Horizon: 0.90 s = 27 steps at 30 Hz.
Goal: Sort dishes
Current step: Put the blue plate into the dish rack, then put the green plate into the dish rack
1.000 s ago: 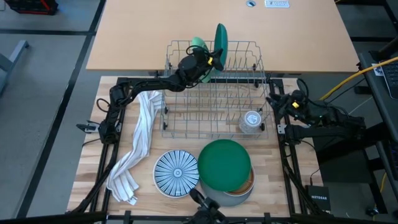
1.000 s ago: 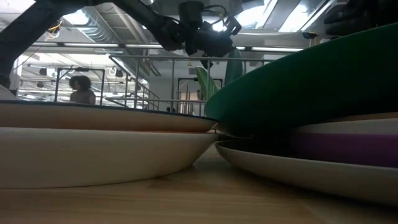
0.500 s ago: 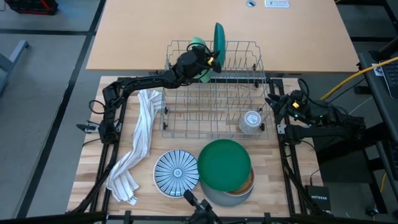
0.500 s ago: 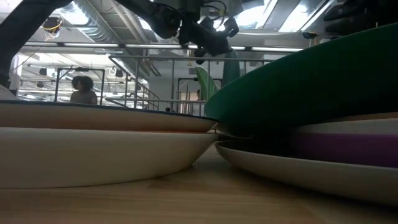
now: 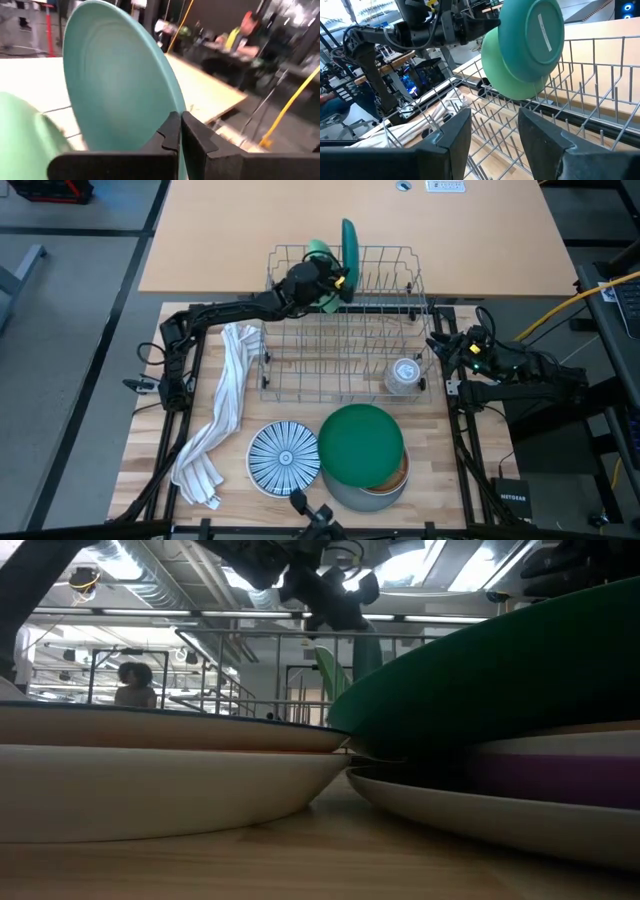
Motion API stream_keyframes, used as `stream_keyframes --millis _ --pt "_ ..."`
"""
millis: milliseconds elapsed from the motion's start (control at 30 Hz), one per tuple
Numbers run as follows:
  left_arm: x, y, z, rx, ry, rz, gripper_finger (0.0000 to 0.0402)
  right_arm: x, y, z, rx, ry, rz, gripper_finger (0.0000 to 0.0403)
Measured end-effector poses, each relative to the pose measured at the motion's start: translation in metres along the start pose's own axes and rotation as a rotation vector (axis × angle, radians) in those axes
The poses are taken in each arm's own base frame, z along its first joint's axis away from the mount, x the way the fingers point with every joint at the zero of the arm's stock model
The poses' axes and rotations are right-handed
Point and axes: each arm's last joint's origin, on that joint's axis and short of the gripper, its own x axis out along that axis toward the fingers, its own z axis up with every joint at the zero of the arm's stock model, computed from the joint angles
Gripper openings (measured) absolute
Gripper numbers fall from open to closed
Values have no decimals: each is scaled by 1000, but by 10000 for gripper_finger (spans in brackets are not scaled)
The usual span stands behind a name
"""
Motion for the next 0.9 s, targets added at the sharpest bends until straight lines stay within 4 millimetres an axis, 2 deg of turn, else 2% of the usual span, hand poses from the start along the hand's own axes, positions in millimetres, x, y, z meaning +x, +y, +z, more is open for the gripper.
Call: stream_keyframes --millis 200,533,767,900 --pt "-8 2 2 124 71 29 0 0 0 0 1 -1 0 166" --pt "-11 2 -11 191 193 41 0 0 0 0 -1 1 -1 166" --pt "-14 -15 -4 277 97 -23 2 0 0 0 -1 1 -1 166" --pt "-20 -32 8 327 28 -108 24 0 0 -1 -6 8 -4 166"
